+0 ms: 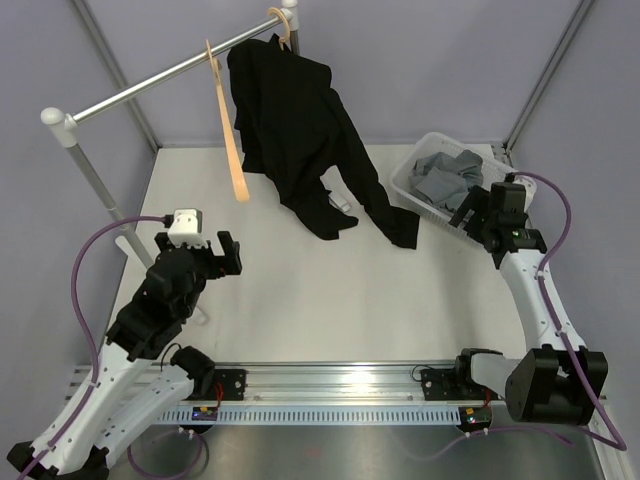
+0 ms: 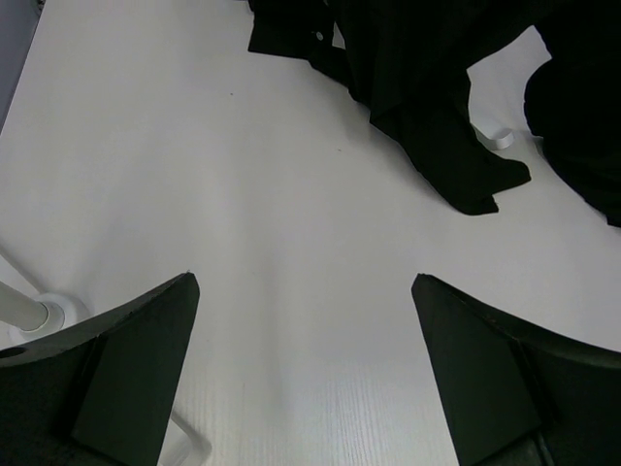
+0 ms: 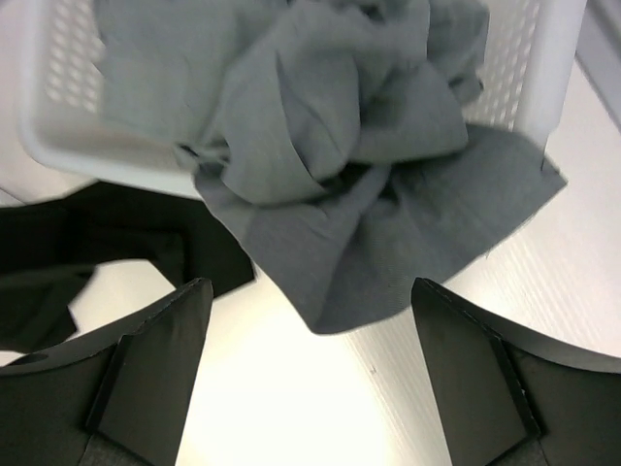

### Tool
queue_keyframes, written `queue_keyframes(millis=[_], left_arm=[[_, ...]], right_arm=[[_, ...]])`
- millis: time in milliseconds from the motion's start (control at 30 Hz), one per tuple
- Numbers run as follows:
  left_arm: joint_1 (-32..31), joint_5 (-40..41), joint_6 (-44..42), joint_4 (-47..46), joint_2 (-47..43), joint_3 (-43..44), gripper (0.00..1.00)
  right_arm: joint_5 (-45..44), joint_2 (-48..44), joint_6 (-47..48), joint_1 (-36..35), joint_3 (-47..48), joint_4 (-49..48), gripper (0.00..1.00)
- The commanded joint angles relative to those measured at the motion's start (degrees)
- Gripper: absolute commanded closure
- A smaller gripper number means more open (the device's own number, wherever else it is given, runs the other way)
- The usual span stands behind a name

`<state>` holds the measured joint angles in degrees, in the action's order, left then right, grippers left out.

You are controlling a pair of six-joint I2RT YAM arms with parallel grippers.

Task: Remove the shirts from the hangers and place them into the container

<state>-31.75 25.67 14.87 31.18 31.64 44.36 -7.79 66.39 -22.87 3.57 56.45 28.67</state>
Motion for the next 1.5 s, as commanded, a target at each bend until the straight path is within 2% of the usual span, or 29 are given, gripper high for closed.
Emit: queue_keyframes(millis=[0,233,400,500,533,633,667,733,767,800,1033,1200,1367,1467], left_arm=[[0.19,-2.03,0.51,-1.74,-0.35,0.11,0.01],[0.19,-1.94,0.51,-1.74,-0.17,-0.06,0.01],[0.19,-1.41,0.42,-1.74,0.18,-0.15,0.01],[0.19,-0.97,0.33,-1.73,0.35,-0.32,0.01],[0.19,-0.80,0.33,-1.74,0.35,-0.33,0.01],[0.19,-0.62,0.24,-1.73,0.44,-0.24,0.01],[0.19,-0.62,0.24,-1.65,0.44,-0.32,0.01],[0.19,-0.62,0.24,-1.65,0.88,-0.33,0.01],[0.19,-0.71,0.24,-1.65,0.97,-0.41,0.01],[0.19,-0.71,0.24,-1.73,1.06,-0.41,0.01],[0.19,0.08,0.07,-1.65,1.41,-0.33,0.01],[0.11,0.70,-0.11,-1.73,1.67,-0.50,0.01],[0.19,0.96,-0.11,-1.65,1.67,-0.50,0.01],[0.19,0.70,-0.11,-1.65,2.11,-0.50,0.01]], right_arm=[[1.81,-3.02,-0.33,-0.94,-3.35,-3.52,0.07],[1.55,0.49,0.37,-1.11,-5.64,-6.69,0.08],[-2.83,3.13,0.64,-1.11,-5.03,-10.64,0.21],[-4.86,5.23,1.08,-1.11,-3.28,-11.79,0.35],[-6.00,6.63,1.08,-1.03,-1.97,-11.96,0.45],[-8.46,9.71,1.25,-1.02,1.37,-12.23,0.62],[-8.99,10.59,1.60,-1.02,2.34,-12.66,0.74],[-11.00,13.31,2.13,-0.94,6.19,-12.76,0.86],[-11.63,14.20,2.83,-0.94,7.79,-12.67,0.95],[-12.07,15.42,3.18,-0.94,9.37,-12.50,0.99],[-12.51,29.30,5.82,0.64,27.37,-11.18,1.00],[-10.06,43.70,4.95,1.08,39.42,-3.19,1.00],[-4.70,50.85,1.34,2.49,40.85,4.45,0.99],[-3.20,53.40,0.81,3.10,40.15,8.05,0.94]])
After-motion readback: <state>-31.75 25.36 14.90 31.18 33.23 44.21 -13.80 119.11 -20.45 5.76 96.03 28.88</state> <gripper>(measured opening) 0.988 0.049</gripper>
